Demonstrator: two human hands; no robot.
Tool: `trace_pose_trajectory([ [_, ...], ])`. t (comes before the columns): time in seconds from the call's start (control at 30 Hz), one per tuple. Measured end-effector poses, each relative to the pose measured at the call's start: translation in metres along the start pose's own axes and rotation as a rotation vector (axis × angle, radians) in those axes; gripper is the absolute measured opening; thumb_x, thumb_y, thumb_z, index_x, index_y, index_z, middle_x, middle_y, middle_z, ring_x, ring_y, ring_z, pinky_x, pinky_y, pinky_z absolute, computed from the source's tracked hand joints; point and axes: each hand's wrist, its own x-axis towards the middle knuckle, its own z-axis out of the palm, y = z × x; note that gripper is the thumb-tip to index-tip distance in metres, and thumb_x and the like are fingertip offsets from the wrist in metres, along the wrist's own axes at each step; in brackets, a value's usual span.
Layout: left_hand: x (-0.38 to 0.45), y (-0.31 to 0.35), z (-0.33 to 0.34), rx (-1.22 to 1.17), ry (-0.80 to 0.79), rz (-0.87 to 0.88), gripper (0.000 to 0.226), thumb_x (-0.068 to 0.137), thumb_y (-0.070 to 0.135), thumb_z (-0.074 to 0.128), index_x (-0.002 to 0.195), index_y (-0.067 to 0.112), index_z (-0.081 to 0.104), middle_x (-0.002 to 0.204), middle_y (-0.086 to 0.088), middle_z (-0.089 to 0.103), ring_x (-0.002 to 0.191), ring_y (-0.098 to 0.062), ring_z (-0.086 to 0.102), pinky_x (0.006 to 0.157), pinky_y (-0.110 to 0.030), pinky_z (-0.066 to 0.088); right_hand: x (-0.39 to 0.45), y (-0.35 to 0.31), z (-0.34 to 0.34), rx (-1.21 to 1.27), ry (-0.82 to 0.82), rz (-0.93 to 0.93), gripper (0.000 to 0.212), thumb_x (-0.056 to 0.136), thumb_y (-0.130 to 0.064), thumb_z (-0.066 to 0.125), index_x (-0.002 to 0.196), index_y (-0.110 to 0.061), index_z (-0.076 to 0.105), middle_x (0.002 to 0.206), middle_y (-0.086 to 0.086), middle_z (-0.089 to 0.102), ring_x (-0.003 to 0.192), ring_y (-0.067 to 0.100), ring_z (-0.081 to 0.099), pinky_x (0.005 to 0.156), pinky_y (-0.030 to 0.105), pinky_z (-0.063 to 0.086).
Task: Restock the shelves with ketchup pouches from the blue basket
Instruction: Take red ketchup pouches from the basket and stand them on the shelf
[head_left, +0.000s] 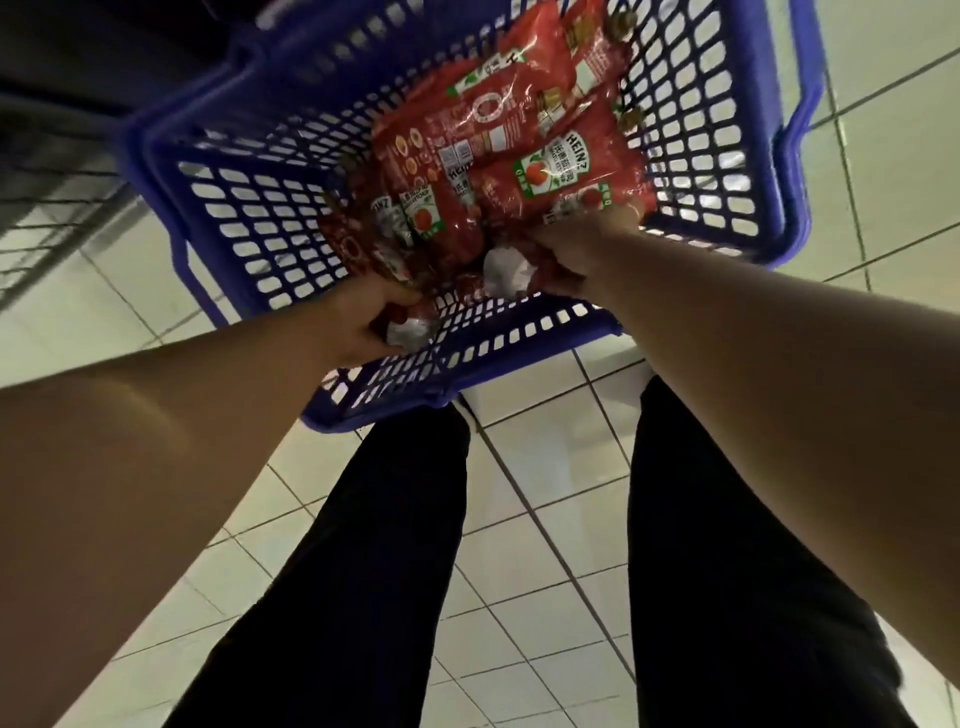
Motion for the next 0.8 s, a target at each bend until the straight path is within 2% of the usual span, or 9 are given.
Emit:
trace_pose_trajectory([
  [0.07,-0.036,-0.002,0.000,-0.131,-0.080,0.013,0.017,0.099,-0.002,0.044,0.105,0.003,0.060,0.087,-0.011,0.065,0.059,-0.019,0.061,0.050,-0.026,0.050,-0.039,0.000,-0.016,0.010,-0.065,-0.064,0.062,0.077,-0.012,0.086,0.124,-0.012,0.045,0.101,0.011,0.071,0.072,0.022,0.076,0.053,0.032,0.060],
  [0.1,-0.054,-0.003,0.001,-0.182,-0.113,0.029,0.021,0.095,-0.005,0.044,0.109,0.000,0.060,0.091,-0.013,0.068,0.061,-0.022,0.066,0.054,-0.027,0.053,-0.060,0.001,-0.025,0.036,-0.134,-0.094,0.058,0.076,-0.011,0.086,0.122,-0.012,0.051,0.101,0.010,0.073,0.074,0.021,0.077,0.057,0.033,0.061],
  [0.2,-0.113,-0.005,0.013,-0.293,-0.227,0.092,0.043,0.074,-0.007,0.054,0.115,0.003,0.063,0.112,-0.016,0.074,0.093,-0.032,0.075,0.075,-0.040,0.062,-0.121,-0.002,-0.051,0.204,-0.451,-0.170,0.036,0.086,0.003,0.069,0.120,-0.006,0.062,0.111,0.013,0.075,0.098,0.030,0.074,0.081,0.044,0.061],
  [0.3,-0.169,-0.005,0.033,-0.237,-0.283,0.198,0.053,0.066,-0.011,0.054,0.111,0.010,0.074,0.118,-0.012,0.073,0.102,-0.031,0.073,0.075,-0.043,0.062,-0.189,-0.013,-0.080,0.319,-0.656,-0.187,0.035,0.085,0.008,0.057,0.117,-0.005,0.063,0.119,0.018,0.071,0.111,0.039,0.068,0.092,0.054,0.056],
  [0.4,-0.229,-0.005,0.055,-0.229,-0.342,0.295,0.056,0.062,-0.015,0.051,0.094,0.018,0.083,0.115,-0.010,0.075,0.104,-0.031,0.072,0.079,-0.045,0.062,-0.246,-0.031,-0.115,0.235,-0.692,-0.189,0.053,0.076,0.002,0.061,0.128,-0.005,0.058,0.127,0.020,0.067,0.116,0.042,0.064,0.094,0.063,0.052],
  [0.47,-0.273,-0.005,0.068,-0.193,-0.360,0.363,0.057,0.059,-0.015,0.053,0.092,0.020,0.083,0.113,-0.010,0.075,0.106,-0.031,0.072,0.084,-0.048,0.061,-0.288,-0.050,-0.135,0.132,-0.711,-0.231,0.058,0.076,-0.001,0.062,0.134,-0.005,0.057,0.130,0.020,0.065,0.117,0.040,0.064,0.096,0.060,0.052],
  [0.57,-0.339,-0.001,0.088,-0.115,-0.295,0.486,0.037,0.068,0.002,0.070,0.095,0.024,0.082,0.109,-0.007,0.077,0.102,-0.028,0.073,0.078,-0.040,0.062,-0.352,-0.081,-0.157,0.020,-0.671,-0.368,0.037,0.092,-0.010,0.066,0.128,-0.005,0.062,0.123,0.020,0.069,0.110,0.037,0.069,0.088,0.048,0.058],
  [0.67,-0.411,0.003,0.111,-0.078,-0.190,0.658,0.030,0.076,0.023,0.079,0.105,0.031,0.077,0.115,-0.005,0.075,0.106,-0.025,0.072,0.084,-0.039,0.060,-0.411,-0.107,-0.174,-0.143,-0.588,-0.602,0.034,0.097,-0.014,0.065,0.125,0.003,0.061,0.119,0.028,0.068,0.110,0.045,0.066,0.093,0.055,0.056],
  [0.8,-0.495,0.005,0.133,-0.124,-0.111,0.826,0.036,0.077,0.022,0.081,0.112,0.027,0.073,0.115,-0.007,0.075,0.106,-0.028,0.072,0.086,-0.042,0.060,-0.483,-0.138,-0.199,-0.231,-0.575,-0.750,0.033,0.096,-0.016,0.067,0.123,0.002,0.063,0.115,0.024,0.071,0.107,0.042,0.069,0.094,0.058,0.055],
])
